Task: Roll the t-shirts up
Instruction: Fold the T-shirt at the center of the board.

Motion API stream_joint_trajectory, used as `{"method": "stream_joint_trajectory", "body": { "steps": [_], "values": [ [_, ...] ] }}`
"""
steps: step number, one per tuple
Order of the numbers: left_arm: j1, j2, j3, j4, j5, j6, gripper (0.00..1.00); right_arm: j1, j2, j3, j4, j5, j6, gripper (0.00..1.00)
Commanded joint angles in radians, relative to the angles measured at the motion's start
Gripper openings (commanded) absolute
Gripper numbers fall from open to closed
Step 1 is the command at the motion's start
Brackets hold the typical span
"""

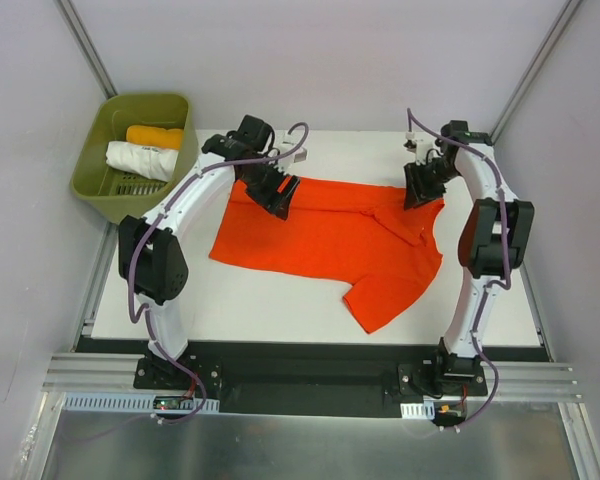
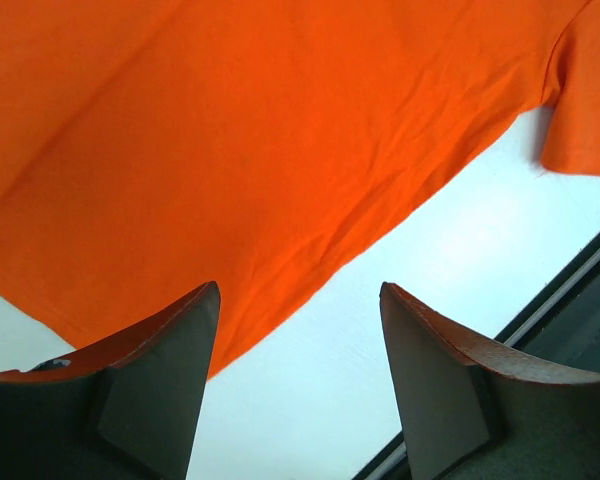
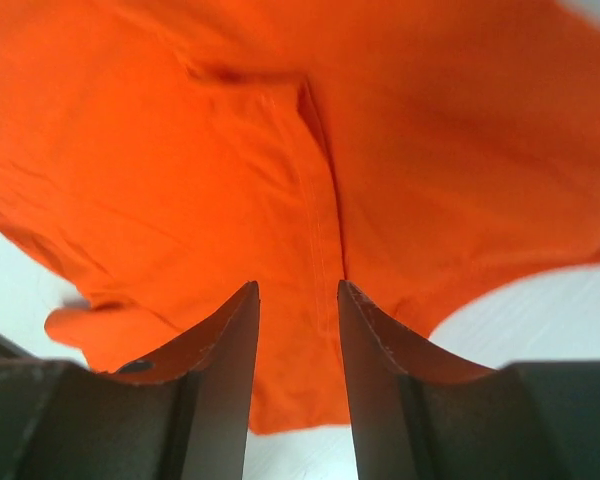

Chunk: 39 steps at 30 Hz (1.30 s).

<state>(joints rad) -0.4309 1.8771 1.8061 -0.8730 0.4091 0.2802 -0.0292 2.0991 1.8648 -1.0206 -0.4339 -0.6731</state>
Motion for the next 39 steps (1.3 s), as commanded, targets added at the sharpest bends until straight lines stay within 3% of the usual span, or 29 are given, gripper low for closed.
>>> {"method": "stream_joint_trajectory", "body": {
  "steps": [1, 9, 18, 21, 26, 29, 33, 39],
  "values": [
    [0.012, -0.073, -0.056, -0.041, 0.025, 0.024, 0.65, 0.058, 0.093, 0.164, -0.010, 0.003, -0.016, 0.40],
    [0.030, -0.079, -0.096, -0.041, -0.027, 0.039, 0.66, 0.121, 0.272, 0.310, -0.018, 0.023, -0.026, 0.41],
    [0.038, -0.062, -0.088, -0.043, -0.043, 0.042, 0.66, 0.133, 0.302, 0.332, 0.004, 0.058, -0.020, 0.40],
    [0.038, -0.050, -0.080, -0.041, -0.039, 0.039, 0.66, 0.133, 0.297, 0.317, 0.002, 0.047, -0.020, 0.33],
    [0.038, -0.030, -0.047, -0.041, -0.039, 0.037, 0.66, 0.138, 0.262, 0.284, 0.013, 0.046, -0.010, 0.08],
    [0.038, -0.024, -0.027, -0.043, -0.044, 0.039, 0.66, 0.143, 0.228, 0.266, 0.020, 0.060, 0.000, 0.01],
    [0.038, -0.022, -0.014, -0.041, -0.044, 0.042, 0.66, 0.156, 0.159, 0.231, 0.028, 0.086, 0.026, 0.01],
    [0.038, -0.029, -0.011, -0.041, -0.043, 0.048, 0.67, 0.242, -0.005, 0.039, 0.045, 0.077, 0.121, 0.01]
  ]
}}
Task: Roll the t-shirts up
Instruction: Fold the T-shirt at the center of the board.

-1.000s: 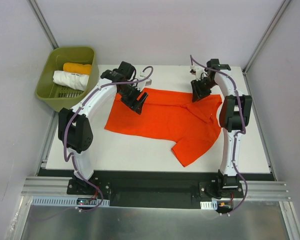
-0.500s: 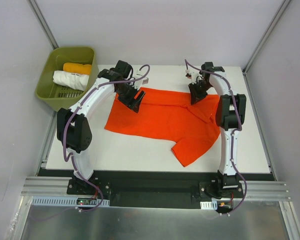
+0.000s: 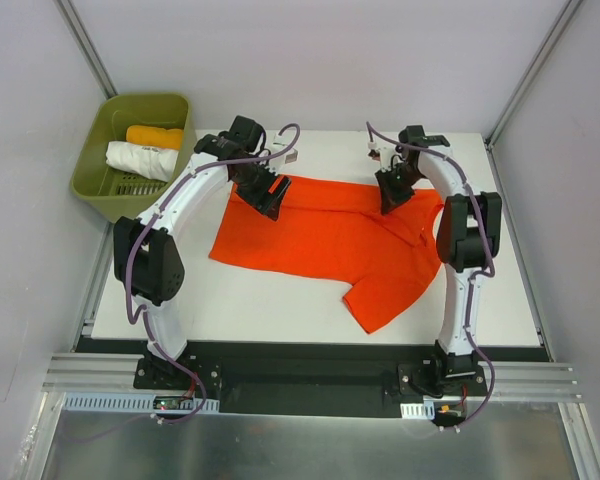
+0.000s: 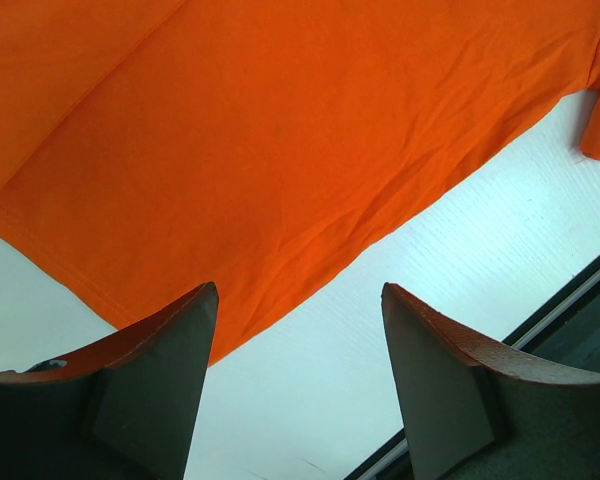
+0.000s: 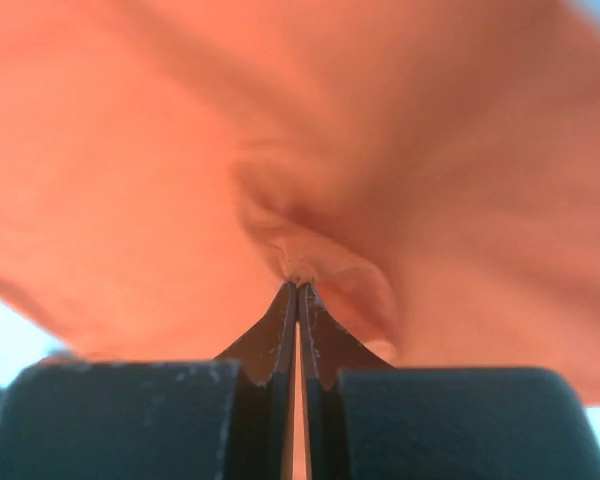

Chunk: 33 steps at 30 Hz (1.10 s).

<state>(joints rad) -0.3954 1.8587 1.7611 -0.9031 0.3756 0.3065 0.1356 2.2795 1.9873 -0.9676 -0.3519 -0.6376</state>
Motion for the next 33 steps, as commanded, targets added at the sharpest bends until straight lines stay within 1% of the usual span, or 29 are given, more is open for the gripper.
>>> {"method": "stream_joint_trajectory", "body": {
  "steps": [1, 2, 3, 4, 5, 6, 10, 12, 14, 15, 16, 18, 20, 21, 22, 23, 24, 25, 26, 28, 29, 33],
  "values": [
    [0.003, -0.007, 0.041, -0.016, -0.010, 0.022, 0.67, 0.096, -0.204, -0.143, -0.003, -0.007, 0.099, 0.06],
    [0.003, -0.004, 0.046, -0.019, -0.017, 0.014, 0.67, 0.116, -0.216, -0.165, -0.002, -0.007, 0.113, 0.09],
    [0.004, -0.003, 0.049, -0.022, -0.023, 0.002, 0.67, 0.154, -0.227, -0.189, 0.000, -0.001, 0.146, 0.14],
    [0.004, -0.006, 0.046, -0.025, -0.023, 0.002, 0.67, 0.171, -0.250, -0.208, 0.000, 0.014, 0.162, 0.33],
    [0.004, -0.007, 0.041, -0.028, -0.023, 0.000, 0.67, 0.189, -0.264, -0.235, 0.000, 0.037, 0.177, 0.41],
    [0.004, -0.013, 0.037, -0.026, -0.023, 0.005, 0.67, 0.209, -0.278, -0.242, 0.000, 0.078, 0.185, 0.45],
    [0.004, -0.042, 0.006, -0.030, -0.047, 0.028, 0.67, 0.184, -0.322, -0.199, -0.022, 0.097, 0.197, 0.46],
    [0.003, -0.038, 0.006, -0.030, -0.053, 0.028, 0.67, 0.141, -0.325, -0.171, -0.020, 0.116, 0.188, 0.46],
    [0.004, -0.024, 0.015, -0.028, -0.053, 0.022, 0.67, 0.105, -0.304, -0.159, -0.016, 0.134, 0.164, 0.45],
    [0.004, -0.018, 0.021, -0.028, -0.056, 0.020, 0.67, 0.067, -0.293, -0.153, -0.013, 0.137, 0.155, 0.44],
    [0.004, -0.006, 0.021, -0.026, -0.064, 0.023, 0.67, 0.049, -0.284, -0.154, -0.011, 0.140, 0.139, 0.41],
    [0.006, 0.013, 0.017, -0.019, -0.128, 0.040, 0.66, -0.006, -0.256, -0.157, 0.001, 0.166, 0.101, 0.38],
    [0.019, 0.063, 0.026, -0.017, -0.196, 0.042, 0.63, -0.045, -0.232, -0.150, 0.004, 0.174, 0.070, 0.33],
    [0.030, 0.085, 0.043, -0.017, -0.201, 0.036, 0.60, -0.077, -0.210, -0.147, 0.007, 0.185, 0.062, 0.31],
    [0.062, 0.127, 0.055, -0.016, -0.199, 0.029, 0.57, -0.091, -0.198, -0.133, 0.010, 0.191, 0.055, 0.26],
    [0.079, 0.151, 0.070, -0.014, -0.199, 0.014, 0.48, -0.105, -0.186, -0.127, 0.013, 0.195, 0.047, 0.24],
    [0.093, 0.175, 0.104, -0.016, -0.196, 0.011, 0.43, -0.128, -0.158, -0.116, 0.020, 0.195, 0.033, 0.21],
    [0.107, 0.218, 0.121, -0.013, -0.198, 0.014, 0.36, -0.132, -0.146, -0.104, 0.020, 0.198, 0.027, 0.13],
    [0.122, 0.238, 0.138, -0.013, -0.201, 0.032, 0.16, -0.133, -0.132, -0.076, 0.021, 0.205, 0.018, 0.10],
    [0.138, 0.299, 0.191, -0.011, -0.208, 0.043, 0.00, -0.160, -0.094, -0.050, 0.027, 0.209, -0.002, 0.02],
    [0.151, 0.318, 0.211, -0.011, -0.208, 0.046, 0.00, -0.168, -0.080, -0.020, 0.032, 0.215, -0.007, 0.01],
    [0.170, 0.398, 0.313, -0.011, -0.228, 0.063, 0.00, -0.174, -0.023, 0.045, 0.035, 0.226, -0.030, 0.01]
  ]
}}
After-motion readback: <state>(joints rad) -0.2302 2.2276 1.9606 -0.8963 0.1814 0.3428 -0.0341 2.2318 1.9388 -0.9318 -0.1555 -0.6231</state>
